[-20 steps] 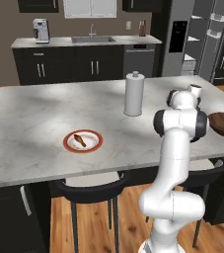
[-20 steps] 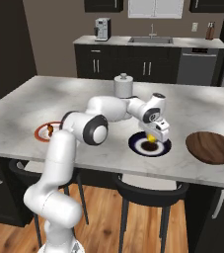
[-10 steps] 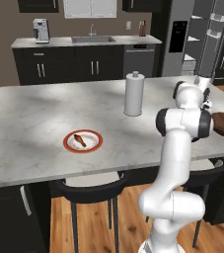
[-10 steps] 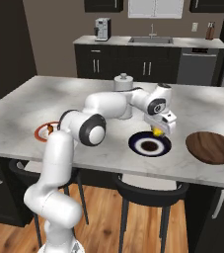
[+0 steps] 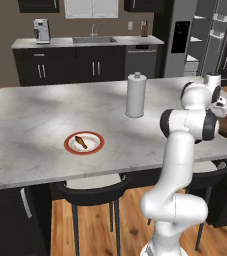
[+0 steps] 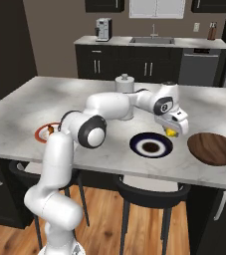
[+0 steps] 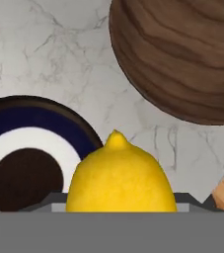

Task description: Pick the chicken drumstick and lemon from their plates and place them in the bowl. Then put the bowl in the fridge.

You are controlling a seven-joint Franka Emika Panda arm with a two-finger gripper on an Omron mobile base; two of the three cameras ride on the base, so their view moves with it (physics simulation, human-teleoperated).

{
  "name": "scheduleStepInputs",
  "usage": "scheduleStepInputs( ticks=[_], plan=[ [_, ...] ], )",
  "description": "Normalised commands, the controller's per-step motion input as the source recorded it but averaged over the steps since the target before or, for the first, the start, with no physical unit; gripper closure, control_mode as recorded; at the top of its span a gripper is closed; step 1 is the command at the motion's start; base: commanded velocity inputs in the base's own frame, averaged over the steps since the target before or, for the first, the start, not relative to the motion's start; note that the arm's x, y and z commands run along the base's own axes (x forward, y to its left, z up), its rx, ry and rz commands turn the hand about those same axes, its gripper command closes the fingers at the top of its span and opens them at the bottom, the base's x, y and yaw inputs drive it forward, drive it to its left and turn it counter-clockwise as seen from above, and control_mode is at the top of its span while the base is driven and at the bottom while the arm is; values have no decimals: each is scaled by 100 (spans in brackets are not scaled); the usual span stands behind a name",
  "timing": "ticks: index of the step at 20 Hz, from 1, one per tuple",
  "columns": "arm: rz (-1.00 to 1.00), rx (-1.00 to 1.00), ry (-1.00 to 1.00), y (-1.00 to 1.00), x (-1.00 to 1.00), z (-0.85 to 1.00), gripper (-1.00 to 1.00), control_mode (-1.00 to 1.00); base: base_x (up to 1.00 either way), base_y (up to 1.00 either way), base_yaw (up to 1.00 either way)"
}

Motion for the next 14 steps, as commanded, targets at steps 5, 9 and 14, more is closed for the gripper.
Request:
scheduleStepInputs(
  ticks=[5, 9, 14],
  plan=[
    [-16, -2, 5, -53, -10, 21, 100, -100, 0, 0, 0],
    [-15, 0, 16, -56, -6, 15, 100, -100, 0, 0, 0],
    [-13, 0, 15, -53, -4, 2, 100, -100, 0, 0, 0]
  ],
)
